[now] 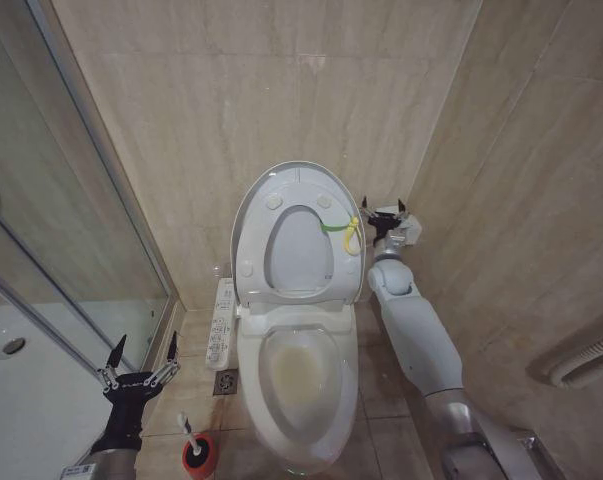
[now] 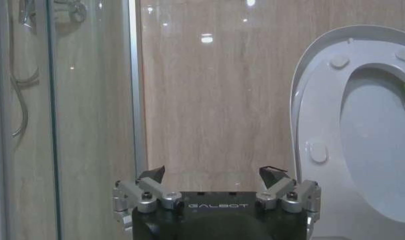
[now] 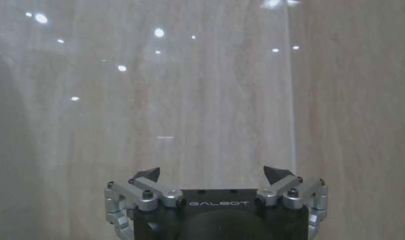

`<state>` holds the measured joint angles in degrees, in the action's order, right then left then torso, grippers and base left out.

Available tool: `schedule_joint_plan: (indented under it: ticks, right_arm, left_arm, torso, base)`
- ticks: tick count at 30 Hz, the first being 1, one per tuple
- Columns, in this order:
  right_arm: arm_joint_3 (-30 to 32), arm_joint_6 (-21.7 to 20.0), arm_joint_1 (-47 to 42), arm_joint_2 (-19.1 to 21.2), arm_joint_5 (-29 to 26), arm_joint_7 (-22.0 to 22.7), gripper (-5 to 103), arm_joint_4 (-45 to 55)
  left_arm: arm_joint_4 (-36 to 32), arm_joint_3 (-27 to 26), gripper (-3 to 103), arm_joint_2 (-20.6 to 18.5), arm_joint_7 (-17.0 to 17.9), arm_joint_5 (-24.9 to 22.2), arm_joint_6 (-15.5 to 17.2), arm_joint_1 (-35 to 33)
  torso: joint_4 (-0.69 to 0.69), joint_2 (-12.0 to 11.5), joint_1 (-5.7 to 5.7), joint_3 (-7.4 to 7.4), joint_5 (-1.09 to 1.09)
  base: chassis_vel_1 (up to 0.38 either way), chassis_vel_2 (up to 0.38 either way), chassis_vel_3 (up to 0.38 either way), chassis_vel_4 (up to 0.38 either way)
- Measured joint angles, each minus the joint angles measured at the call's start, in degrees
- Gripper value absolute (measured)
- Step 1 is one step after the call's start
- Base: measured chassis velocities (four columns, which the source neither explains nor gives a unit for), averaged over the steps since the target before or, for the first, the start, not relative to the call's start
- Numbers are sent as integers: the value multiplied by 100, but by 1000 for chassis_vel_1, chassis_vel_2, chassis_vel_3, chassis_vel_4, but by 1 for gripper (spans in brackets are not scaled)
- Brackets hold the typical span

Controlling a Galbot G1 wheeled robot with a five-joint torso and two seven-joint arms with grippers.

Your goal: Open the toilet lid, clean the toilet bowl with a toilet brush, close the toilet lid, and flush.

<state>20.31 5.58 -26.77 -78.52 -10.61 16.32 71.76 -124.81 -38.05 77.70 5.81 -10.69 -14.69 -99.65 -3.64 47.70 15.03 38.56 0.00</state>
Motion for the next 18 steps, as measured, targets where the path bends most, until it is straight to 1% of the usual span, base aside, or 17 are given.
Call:
schedule_joint_plan:
  ticks: [5, 8, 9, 13, 18]
  right_arm:
    - [-180, -76, -51, 122, -120, 25, 100, 187]
    - [-323, -161, -169, 306, -237, 27, 100, 430]
    - [-323, -161, -169, 306, -237, 27, 100, 430]
    - [-510, -269, -353, 573, -436, 46, 100, 794]
    - [-584, -328, -506, 729, -538, 77, 100, 1039]
  left_arm:
    - [0, 0, 96, 0, 0, 0, 0, 0]
    - [0, 0, 96, 0, 0, 0, 0, 0]
    - [0, 0, 96, 0, 0, 0, 0, 0]
    - [0, 0, 96, 0, 0, 0, 0, 0]
    - [0, 0, 96, 0, 0, 0, 0, 0]
  torso:
    - [0, 0, 0, 0, 0]
    - [-2, 0, 0, 0, 0]
    - [-2, 0, 0, 0, 0]
    - [-2, 0, 0, 0, 0]
    - [-2, 0, 0, 0, 1]
  base:
    - [0, 0, 0, 0]
    - [0, 0, 0, 0]
    - [0, 0, 0, 0]
    - [0, 0, 0, 0]
    - [0, 0, 0, 0]
